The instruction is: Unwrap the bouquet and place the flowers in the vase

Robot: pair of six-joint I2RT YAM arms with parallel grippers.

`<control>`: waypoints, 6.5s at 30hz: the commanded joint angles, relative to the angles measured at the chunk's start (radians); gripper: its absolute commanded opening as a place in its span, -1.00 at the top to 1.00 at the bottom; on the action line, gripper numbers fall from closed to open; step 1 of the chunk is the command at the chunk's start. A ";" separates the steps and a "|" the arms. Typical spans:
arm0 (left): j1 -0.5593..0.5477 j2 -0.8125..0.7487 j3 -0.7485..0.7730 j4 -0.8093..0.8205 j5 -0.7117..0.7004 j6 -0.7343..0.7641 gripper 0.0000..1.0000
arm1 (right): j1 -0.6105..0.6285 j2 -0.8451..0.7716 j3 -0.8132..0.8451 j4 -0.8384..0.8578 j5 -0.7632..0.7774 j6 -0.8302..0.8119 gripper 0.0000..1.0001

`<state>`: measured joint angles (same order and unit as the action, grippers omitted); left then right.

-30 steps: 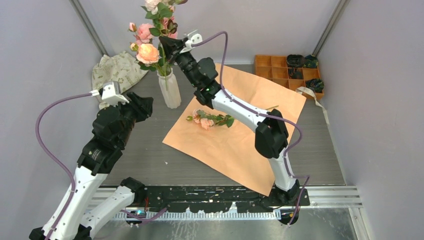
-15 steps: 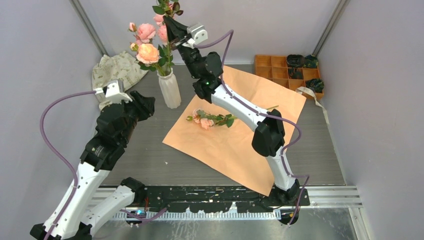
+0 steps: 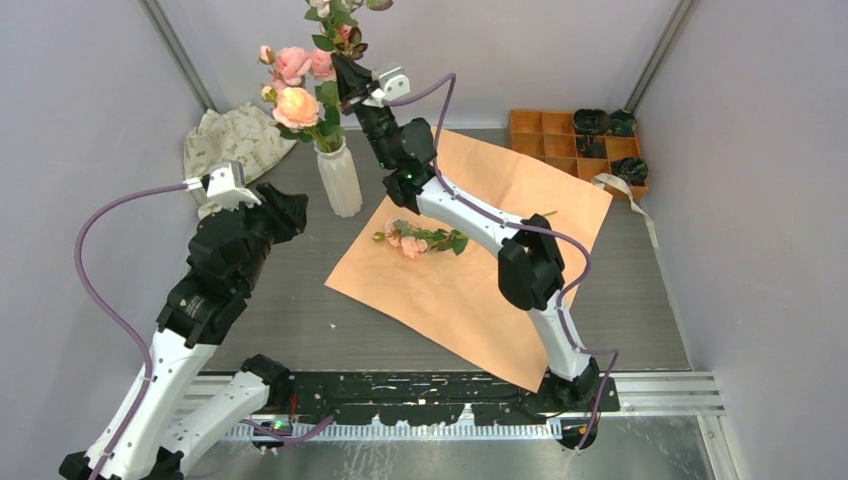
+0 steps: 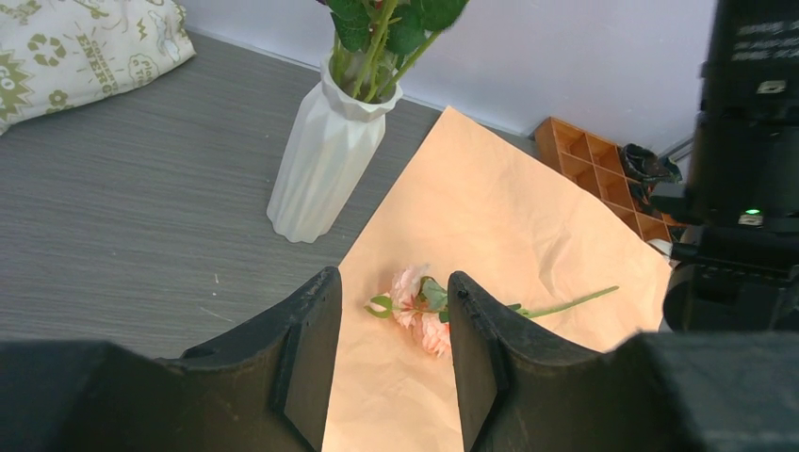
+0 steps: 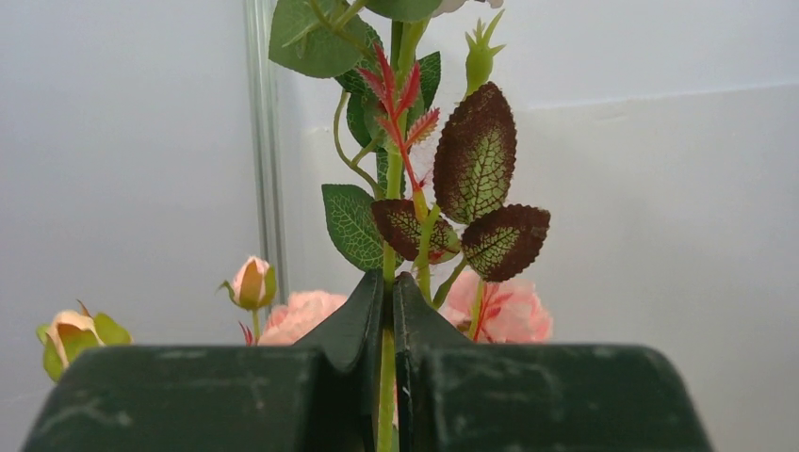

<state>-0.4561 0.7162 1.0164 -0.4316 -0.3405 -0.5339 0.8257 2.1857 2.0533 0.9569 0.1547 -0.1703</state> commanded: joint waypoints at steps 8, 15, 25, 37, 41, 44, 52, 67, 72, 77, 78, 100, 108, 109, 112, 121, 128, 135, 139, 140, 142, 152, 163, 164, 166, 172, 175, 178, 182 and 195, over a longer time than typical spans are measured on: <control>-0.003 -0.004 0.008 0.034 0.007 0.014 0.07 | 0.007 -0.044 -0.137 0.087 0.073 0.060 0.98; -0.003 0.000 0.008 0.041 0.017 0.010 0.08 | 0.021 -0.054 -0.241 0.075 0.099 0.111 0.98; -0.003 -0.015 0.001 0.037 0.018 0.002 0.08 | 0.063 -0.039 -0.312 0.038 0.130 0.123 0.98; -0.002 -0.035 -0.017 0.030 0.009 -0.004 0.08 | 0.088 -0.063 -0.406 0.037 0.208 0.133 -0.35; -0.003 -0.038 -0.021 0.028 0.004 -0.004 0.08 | 0.094 -0.103 -0.436 0.040 0.209 0.128 -0.48; -0.003 -0.041 -0.023 0.026 0.000 -0.004 0.08 | 0.101 -0.151 -0.475 0.043 0.206 0.123 -0.54; -0.002 -0.046 -0.025 0.025 0.001 -0.011 0.08 | 0.124 -0.354 -0.691 0.061 0.256 0.115 -0.60; -0.002 -0.038 -0.019 0.021 0.052 -0.039 0.08 | 0.121 -0.561 -0.923 -0.535 0.573 0.030 -0.56; -0.002 -0.020 -0.007 0.009 0.073 -0.051 0.11 | 0.116 -0.490 -0.891 -0.750 0.586 0.009 -0.54; -0.002 -0.018 0.000 -0.001 0.066 -0.056 0.11 | 0.087 -0.444 -0.823 -0.960 0.499 0.025 -0.57; -0.003 -0.016 0.000 0.000 0.063 -0.058 0.11 | 0.076 -0.423 -0.796 -1.027 0.464 0.041 -0.55; -0.002 -0.013 -0.005 -0.007 0.069 -0.068 0.11 | -0.090 -0.273 -0.633 -1.473 -0.010 0.058 -0.46; -0.003 -0.021 -0.011 -0.006 0.061 -0.068 0.11 | -0.101 -0.179 -0.578 -1.455 0.039 0.016 -0.43; -0.003 -0.021 -0.012 -0.006 0.061 -0.067 0.11 | -0.101 -0.168 -0.566 -1.461 0.043 0.011 -0.41; -0.003 -0.020 -0.012 -0.007 0.061 -0.068 0.12 | -0.102 -0.138 -0.538 -1.470 0.047 0.003 -0.25; -0.003 -0.027 -0.014 -0.011 0.056 -0.068 0.12 | -0.106 -0.120 -0.499 -1.501 0.044 -0.001 0.79; -0.003 -0.032 -0.011 -0.014 0.058 -0.071 0.12 | -0.104 -0.254 -0.513 -1.508 0.009 0.019 0.98; -0.004 -0.038 -0.014 -0.014 0.058 -0.072 0.12 | -0.105 -0.358 -0.521 -1.511 -0.033 0.058 0.69; -0.003 -0.038 -0.017 -0.014 0.061 -0.074 0.11 | -0.105 -0.304 -0.483 -1.542 0.038 0.042 0.10; -0.003 -0.039 -0.018 -0.014 0.061 -0.075 0.11 | -0.106 -0.280 -0.464 -1.559 0.053 0.036 0.08; -0.003 -0.043 -0.017 -0.016 0.059 -0.075 0.12 | -0.106 -0.239 -0.433 -1.593 0.053 0.027 0.07; -0.003 -0.046 -0.019 -0.018 0.052 -0.074 0.11 | -0.106 -0.180 -0.433 -1.636 -0.079 0.046 0.02; -0.003 -0.052 -0.024 -0.013 0.049 -0.076 0.11 | -0.104 -0.230 -0.504 -1.582 -0.204 0.101 0.03; -0.002 -0.052 -0.024 -0.014 0.049 -0.075 0.11 | -0.104 -0.233 -0.506 -1.580 -0.213 0.101 0.03; -0.003 -0.052 -0.025 -0.014 0.052 -0.077 0.12 | -0.104 -0.229 -0.502 -1.584 -0.225 0.100 0.02; -0.003 -0.055 -0.026 -0.017 0.052 -0.079 0.12 | -0.105 -0.152 -0.465 -1.611 -0.249 0.098 0.09; -0.003 -0.058 -0.026 -0.018 0.048 -0.077 0.12 | -0.103 -0.124 -0.457 -1.608 -0.261 0.099 0.34; -0.003 -0.059 -0.026 -0.019 0.047 -0.077 0.11 | -0.104 -0.102 -0.445 -1.614 -0.279 0.097 0.56; -0.003 -0.061 -0.026 -0.019 0.048 -0.077 0.12 | -0.101 -0.106 -0.418 -1.632 -0.275 0.099 0.91; -0.003 -0.070 -0.021 -0.029 0.033 -0.074 0.12 | -0.045 -0.569 -0.327 -1.384 -0.236 0.117 0.98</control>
<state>-0.4561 0.6617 0.9867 -0.4774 -0.2897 -0.6029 0.7776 1.8275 1.6405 -0.6449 -0.0723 -0.0753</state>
